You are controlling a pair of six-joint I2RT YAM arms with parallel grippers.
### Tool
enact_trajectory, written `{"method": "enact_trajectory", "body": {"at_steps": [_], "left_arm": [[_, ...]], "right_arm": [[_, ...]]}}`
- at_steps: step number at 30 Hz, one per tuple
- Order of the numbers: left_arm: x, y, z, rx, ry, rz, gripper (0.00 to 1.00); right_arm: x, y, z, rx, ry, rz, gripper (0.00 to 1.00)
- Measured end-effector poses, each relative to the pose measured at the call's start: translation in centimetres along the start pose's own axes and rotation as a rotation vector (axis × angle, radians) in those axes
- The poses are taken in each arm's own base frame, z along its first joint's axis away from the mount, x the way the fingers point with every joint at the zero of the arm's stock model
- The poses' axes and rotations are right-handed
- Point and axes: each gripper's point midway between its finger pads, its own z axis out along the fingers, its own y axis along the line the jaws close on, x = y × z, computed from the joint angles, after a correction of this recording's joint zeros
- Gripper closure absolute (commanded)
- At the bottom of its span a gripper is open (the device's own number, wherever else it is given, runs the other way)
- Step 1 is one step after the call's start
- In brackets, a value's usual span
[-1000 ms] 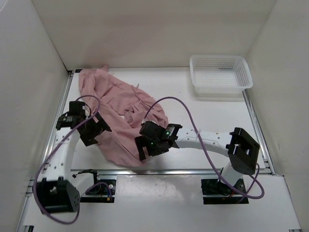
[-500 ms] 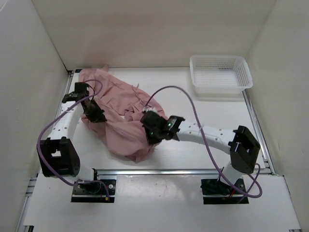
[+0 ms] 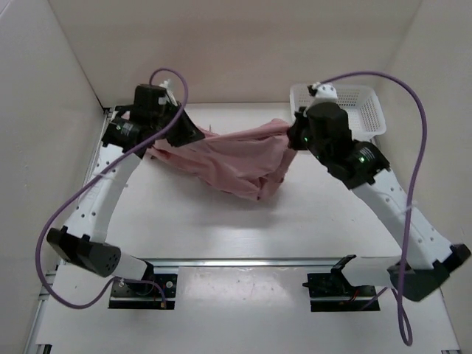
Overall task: Fold and stack the trousers
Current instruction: Flatten the trousers out
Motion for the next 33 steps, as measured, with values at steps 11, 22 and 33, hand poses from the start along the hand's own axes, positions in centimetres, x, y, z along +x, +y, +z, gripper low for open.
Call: {"method": "enact_trajectory", "body": {"at_steps": [11,22,33], "left_arm": [[7.2,3.0,0.7,-0.203,0.129,0.068,0.17],[2.5,21.6,0.8,-0.494,0.074,-0.263,0.00],[3.6,24.6,9.0,-0.525,0.275,-0.263,0.06]], "right_arm": [[13.1,-17.0,-3.8,0.415,0.278,0.214,0.00],[25.2,-15.4,-4.2,0.187,0.509,0.622,0.02],[31.8,-16.6,-4.3,0.184,0.553,0.996,0.15]]}}
